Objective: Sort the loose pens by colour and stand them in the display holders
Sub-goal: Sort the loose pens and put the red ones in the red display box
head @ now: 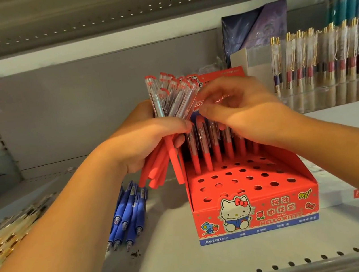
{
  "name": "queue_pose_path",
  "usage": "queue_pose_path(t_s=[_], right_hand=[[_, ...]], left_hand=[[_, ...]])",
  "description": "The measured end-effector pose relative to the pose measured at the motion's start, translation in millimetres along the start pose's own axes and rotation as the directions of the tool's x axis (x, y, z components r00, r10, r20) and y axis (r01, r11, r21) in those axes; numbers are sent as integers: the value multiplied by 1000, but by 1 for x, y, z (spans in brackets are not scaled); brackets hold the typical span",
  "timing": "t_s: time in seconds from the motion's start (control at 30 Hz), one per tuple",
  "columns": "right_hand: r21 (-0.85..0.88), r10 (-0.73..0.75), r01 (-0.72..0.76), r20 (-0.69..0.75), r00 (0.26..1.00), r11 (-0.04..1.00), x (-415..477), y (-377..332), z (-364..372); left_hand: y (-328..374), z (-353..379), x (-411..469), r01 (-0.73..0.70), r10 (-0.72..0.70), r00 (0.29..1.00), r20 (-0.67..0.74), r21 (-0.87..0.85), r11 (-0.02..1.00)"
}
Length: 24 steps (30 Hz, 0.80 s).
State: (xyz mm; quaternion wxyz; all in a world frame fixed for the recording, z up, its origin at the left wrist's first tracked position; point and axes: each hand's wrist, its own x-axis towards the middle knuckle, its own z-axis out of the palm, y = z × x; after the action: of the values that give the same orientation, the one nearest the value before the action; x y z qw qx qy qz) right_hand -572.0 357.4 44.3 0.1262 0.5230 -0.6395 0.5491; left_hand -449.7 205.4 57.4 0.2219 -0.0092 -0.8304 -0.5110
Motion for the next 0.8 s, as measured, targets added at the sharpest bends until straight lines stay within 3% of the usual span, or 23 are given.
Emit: queue_pose_path(t_s=[0.07, 0.13, 0.37, 0.5, 0.63, 0.8], right_hand=[[277, 66, -65, 5, 998, 959, -2, -8, 2], [361, 95, -93, 11, 995, 928, -5, -12, 4], [355, 77, -32, -112, 991, 934, -6, -18, 6], [445, 125, -90, -52, 991, 891, -5, -18, 5], [505, 180, -149, -13, 984, 850, -4, -17, 3], [478, 163, -155, 26, 986, 865, -4, -18, 0]], left_hand=[[1, 1, -1, -1, 1, 1000, 16, -17, 1000], [2, 2, -1, 8, -7, 999, 33, -25, 1000], [3, 9, -3, -62, 63, 996, 59, -17, 998], [3, 10, -4, -6, 12, 993, 116, -47, 999], [3, 10, -4, 81, -76, 994, 80, -70, 994], [3, 8, -2, 142, -137, 987, 79, -70, 987]])
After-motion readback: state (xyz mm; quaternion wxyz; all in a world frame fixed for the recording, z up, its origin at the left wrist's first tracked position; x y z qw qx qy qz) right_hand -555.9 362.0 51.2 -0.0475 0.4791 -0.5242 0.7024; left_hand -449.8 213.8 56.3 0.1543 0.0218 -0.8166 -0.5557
